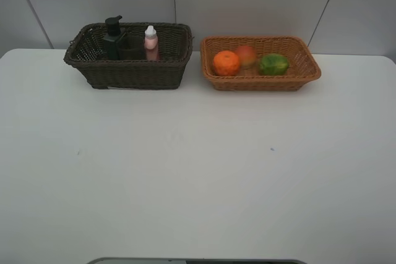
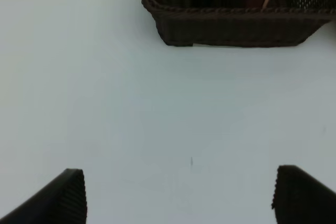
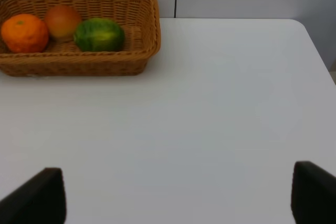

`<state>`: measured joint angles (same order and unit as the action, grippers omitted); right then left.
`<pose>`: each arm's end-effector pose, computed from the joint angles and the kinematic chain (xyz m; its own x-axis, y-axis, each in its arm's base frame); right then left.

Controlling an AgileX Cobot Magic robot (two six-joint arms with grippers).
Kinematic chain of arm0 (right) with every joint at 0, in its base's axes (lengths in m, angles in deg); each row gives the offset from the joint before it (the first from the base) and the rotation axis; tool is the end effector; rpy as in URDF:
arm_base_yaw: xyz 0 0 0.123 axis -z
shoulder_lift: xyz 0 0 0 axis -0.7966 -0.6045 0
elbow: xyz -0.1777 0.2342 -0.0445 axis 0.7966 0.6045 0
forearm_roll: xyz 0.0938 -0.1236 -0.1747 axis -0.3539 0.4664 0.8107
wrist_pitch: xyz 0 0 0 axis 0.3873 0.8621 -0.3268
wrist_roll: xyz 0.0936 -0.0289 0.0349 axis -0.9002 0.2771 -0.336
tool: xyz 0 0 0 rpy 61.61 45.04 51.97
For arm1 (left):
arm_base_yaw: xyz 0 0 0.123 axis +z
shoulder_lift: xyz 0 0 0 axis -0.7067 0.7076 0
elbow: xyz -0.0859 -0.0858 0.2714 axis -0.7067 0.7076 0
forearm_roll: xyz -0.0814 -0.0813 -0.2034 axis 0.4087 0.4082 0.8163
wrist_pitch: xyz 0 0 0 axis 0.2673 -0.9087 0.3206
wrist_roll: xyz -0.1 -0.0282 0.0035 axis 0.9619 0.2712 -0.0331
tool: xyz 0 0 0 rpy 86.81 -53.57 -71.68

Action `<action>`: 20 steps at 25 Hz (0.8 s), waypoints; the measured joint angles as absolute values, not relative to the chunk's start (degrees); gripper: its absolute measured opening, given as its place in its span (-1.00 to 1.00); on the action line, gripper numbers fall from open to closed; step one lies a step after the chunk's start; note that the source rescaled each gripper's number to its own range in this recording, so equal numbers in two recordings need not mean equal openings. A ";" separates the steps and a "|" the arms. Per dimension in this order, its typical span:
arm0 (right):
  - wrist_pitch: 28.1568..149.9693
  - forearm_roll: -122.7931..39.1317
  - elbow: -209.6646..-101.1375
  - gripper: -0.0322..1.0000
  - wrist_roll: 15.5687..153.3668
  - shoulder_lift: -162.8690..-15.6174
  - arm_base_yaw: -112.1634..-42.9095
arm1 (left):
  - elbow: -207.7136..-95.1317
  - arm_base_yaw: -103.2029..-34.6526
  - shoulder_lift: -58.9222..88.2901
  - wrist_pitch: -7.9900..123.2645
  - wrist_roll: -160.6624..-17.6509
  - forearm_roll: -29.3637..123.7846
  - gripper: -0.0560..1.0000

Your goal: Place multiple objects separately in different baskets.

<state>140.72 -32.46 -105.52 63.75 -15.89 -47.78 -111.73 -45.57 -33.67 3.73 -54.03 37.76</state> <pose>-0.0254 -0.0002 0.2701 -0.4314 -0.0123 -0.9021 0.0863 0.9948 -0.0548 0.0408 -0.0067 0.3203 -0.6126 -0.0497 -0.7888 0.0235 0.9964 -0.0811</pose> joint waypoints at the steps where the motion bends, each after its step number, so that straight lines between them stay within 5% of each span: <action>1: 140.72 -32.46 -105.52 0.49 63.75 -15.89 -47.78 | -110.18 -45.57 -36.59 2.76 -54.03 37.76 0.84; 11: 140.72 -32.46 -105.52 0.49 63.75 -15.89 -47.78 | -102.76 -45.57 -57.31 -2.79 -55.10 36.89 0.84; 20: 140.72 -32.46 -105.52 0.49 63.75 -15.89 -47.78 | -100.69 -47.86 -58.89 0.15 -51.27 28.29 0.84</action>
